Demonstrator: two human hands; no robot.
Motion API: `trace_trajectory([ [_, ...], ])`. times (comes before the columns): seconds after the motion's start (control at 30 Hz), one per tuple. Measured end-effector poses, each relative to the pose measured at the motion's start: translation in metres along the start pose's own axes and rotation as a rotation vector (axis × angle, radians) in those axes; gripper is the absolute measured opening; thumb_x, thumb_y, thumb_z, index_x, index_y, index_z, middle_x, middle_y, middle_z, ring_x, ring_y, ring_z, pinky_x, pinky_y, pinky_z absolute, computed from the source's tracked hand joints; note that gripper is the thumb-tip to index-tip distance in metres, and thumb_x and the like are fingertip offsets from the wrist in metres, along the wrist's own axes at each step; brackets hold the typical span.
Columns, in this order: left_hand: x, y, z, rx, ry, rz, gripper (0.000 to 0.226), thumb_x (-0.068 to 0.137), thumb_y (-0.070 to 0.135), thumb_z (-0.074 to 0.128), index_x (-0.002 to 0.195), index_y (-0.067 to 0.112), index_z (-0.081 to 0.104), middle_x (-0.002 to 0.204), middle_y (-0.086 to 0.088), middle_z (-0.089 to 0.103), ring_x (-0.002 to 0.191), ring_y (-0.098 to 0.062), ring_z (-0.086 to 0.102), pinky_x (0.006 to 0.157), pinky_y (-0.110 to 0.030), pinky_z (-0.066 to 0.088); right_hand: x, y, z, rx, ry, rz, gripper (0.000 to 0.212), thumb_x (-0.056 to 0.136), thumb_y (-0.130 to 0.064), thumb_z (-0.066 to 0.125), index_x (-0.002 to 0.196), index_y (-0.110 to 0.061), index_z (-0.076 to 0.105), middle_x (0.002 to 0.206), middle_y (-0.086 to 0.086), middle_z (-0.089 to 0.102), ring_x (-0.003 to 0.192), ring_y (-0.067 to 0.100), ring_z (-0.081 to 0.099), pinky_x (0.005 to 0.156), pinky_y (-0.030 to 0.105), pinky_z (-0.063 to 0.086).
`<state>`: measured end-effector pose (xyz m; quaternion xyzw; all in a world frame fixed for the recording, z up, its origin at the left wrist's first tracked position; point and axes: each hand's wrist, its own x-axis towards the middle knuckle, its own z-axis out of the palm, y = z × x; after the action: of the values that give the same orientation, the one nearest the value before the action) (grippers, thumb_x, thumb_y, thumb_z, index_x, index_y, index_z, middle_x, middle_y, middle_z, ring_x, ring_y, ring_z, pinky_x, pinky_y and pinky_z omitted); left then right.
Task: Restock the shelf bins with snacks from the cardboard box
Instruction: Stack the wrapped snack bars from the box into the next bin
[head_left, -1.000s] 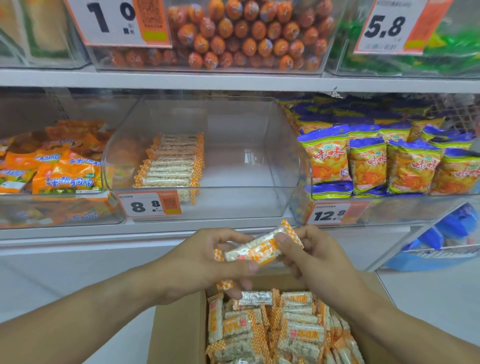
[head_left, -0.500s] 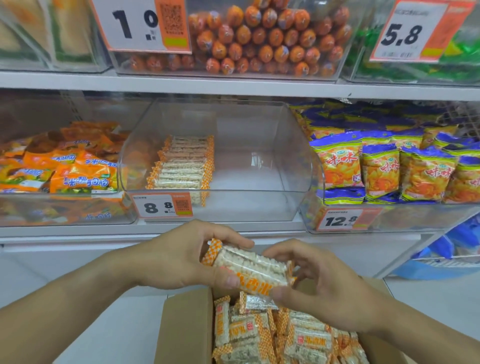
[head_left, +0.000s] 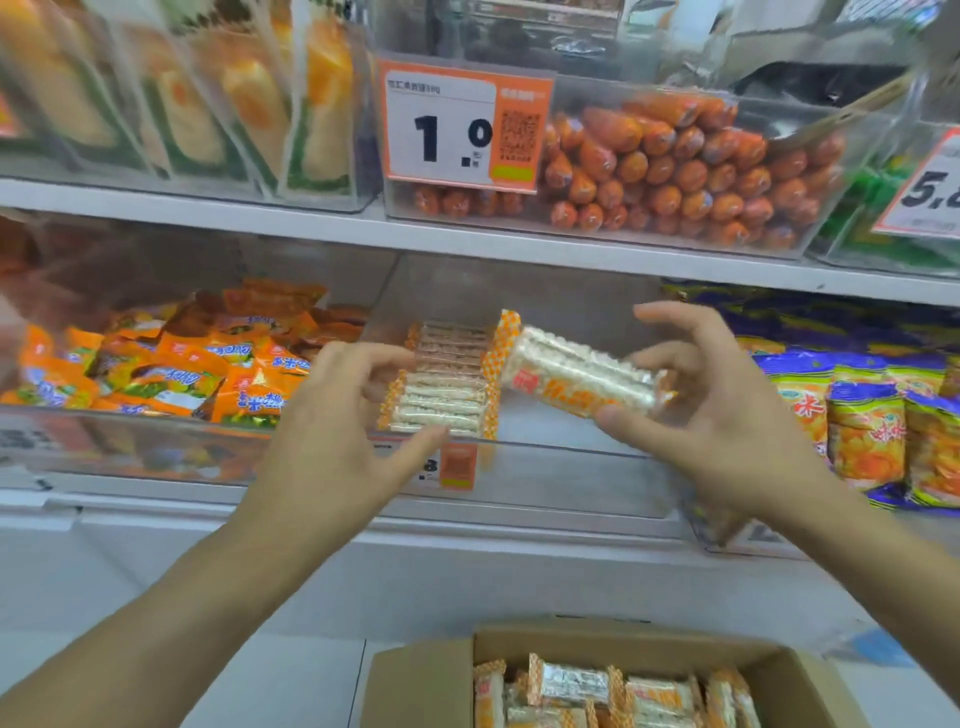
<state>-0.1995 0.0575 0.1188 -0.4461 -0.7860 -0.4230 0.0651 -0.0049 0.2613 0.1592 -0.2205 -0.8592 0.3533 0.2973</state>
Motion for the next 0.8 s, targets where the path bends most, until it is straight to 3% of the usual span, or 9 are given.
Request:
trace_trajectory([
  [0.07, 0.006, -0.012, -0.001, 0.12, 0.02, -0.048, 0.062, 0.07, 0.035, 0.087, 0.123, 0.024, 0.058, 0.115, 0.004, 0.049, 0.105, -0.009, 0.05, 0.087, -0.008, 0.031, 0.034, 0.001, 0.012, -0.14, -0.117, 0.056, 0.049, 0.066, -0.029, 0.091, 0.108, -0.03, 0.065, 0.082, -0.014, 0.067, 0.062, 0.007, 0.057, 0.062, 0.016, 0.044],
  [0.17, 0.004, -0.022, 0.002, 0.18, -0.027, -0.102, 0.068, 0.069, 0.031, 0.088, 0.128, 0.022, 0.056, 0.119, 0.003, 0.043, 0.117, -0.019, 0.045, 0.095, -0.021, 0.033, 0.069, 0.007, 0.038, -0.119, -0.331, 0.187, 0.04, 0.064, -0.019, 0.094, 0.097, -0.019, 0.071, 0.068, -0.003, 0.067, 0.053, 0.011, 0.058, 0.059, 0.023, 0.045],
  [0.3, 0.0, -0.024, 0.001, 0.148, -0.037, -0.082, 0.06, 0.073, 0.032, 0.084, 0.125, 0.024, 0.055, 0.115, 0.009, 0.041, 0.114, -0.015, 0.046, 0.092, -0.021, 0.034, 0.093, 0.01, 0.064, -0.18, -0.629, 0.309, 0.042, 0.066, -0.018, 0.094, 0.102, -0.02, 0.072, 0.093, -0.008, 0.068, 0.059, 0.007, 0.061, 0.059, 0.025, 0.05],
  [0.37, -0.001, -0.024, 0.001, 0.138, -0.028, -0.065, 0.056, 0.075, 0.032, 0.083, 0.124, 0.024, 0.057, 0.114, 0.011, 0.04, 0.111, -0.011, 0.046, 0.09, -0.019, 0.033, 0.1, 0.01, 0.074, -0.148, -0.688, 0.379, 0.043, 0.066, -0.021, 0.094, 0.104, -0.024, 0.075, 0.1, -0.009, 0.063, 0.067, -0.001, 0.061, 0.061, 0.02, 0.051],
  [0.5, -0.002, -0.021, 0.0, 0.103, -0.026, -0.072, 0.054, 0.077, 0.034, 0.082, 0.124, 0.026, 0.056, 0.114, 0.014, 0.037, 0.099, -0.006, 0.046, 0.086, -0.021, 0.04, 0.105, 0.011, 0.089, -0.043, -0.777, 0.501, 0.042, 0.069, -0.03, 0.091, 0.108, -0.027, 0.077, 0.097, -0.007, 0.065, 0.089, 0.011, 0.059, 0.072, 0.025, 0.053],
  [0.67, -0.001, -0.018, 0.001, 0.092, -0.04, -0.09, 0.051, 0.08, 0.036, 0.08, 0.124, 0.027, 0.057, 0.116, 0.013, 0.036, 0.103, -0.007, 0.047, 0.082, -0.019, 0.037, 0.107, 0.011, 0.095, 0.005, -0.886, 0.568, 0.052, 0.065, -0.053, 0.081, 0.112, -0.03, 0.077, 0.094, -0.015, 0.072, 0.089, 0.013, 0.057, 0.079, 0.029, 0.049],
  [0.8, -0.003, -0.014, 0.0, 0.082, -0.062, -0.117, 0.047, 0.083, 0.037, 0.078, 0.124, 0.028, 0.055, 0.118, 0.012, 0.033, 0.101, -0.007, 0.049, 0.078, -0.018, 0.036, 0.107, 0.015, 0.102, -0.131, -0.908, 0.551, 0.021, 0.093, -0.027, 0.071, 0.113, -0.031, 0.076, 0.115, -0.01, 0.073, 0.096, 0.012, 0.061, 0.079, 0.028, 0.052],
])
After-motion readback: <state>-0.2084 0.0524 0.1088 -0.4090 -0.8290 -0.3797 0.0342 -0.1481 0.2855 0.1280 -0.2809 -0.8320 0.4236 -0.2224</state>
